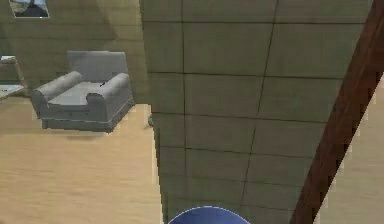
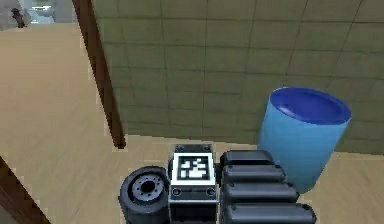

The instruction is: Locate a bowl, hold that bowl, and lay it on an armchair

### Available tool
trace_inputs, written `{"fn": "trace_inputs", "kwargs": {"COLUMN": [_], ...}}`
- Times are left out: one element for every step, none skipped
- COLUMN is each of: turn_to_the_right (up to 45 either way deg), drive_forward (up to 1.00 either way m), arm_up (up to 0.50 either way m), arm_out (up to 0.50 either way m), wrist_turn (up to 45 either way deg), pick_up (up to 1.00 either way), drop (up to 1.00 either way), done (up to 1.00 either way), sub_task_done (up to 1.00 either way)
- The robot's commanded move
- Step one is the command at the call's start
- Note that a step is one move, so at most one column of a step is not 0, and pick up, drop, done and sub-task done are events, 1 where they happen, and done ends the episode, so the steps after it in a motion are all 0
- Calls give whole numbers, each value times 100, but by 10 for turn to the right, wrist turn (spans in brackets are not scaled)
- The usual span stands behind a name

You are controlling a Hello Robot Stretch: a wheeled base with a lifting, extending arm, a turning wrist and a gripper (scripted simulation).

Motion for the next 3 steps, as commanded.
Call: {"fn": "trace_inputs", "kwargs": {"turn_to_the_right": [-450, 0, -30], "drive_forward": [0, 100, 0], "arm_up": [0, 0, 0], "arm_out": [0, 0, 0], "wrist_turn": [0, 0, 0], "pick_up": [0, 0, 0], "drop": [0, 0, 0], "done": [0, 0, 0], "sub_task_done": [0, 0, 0]}}
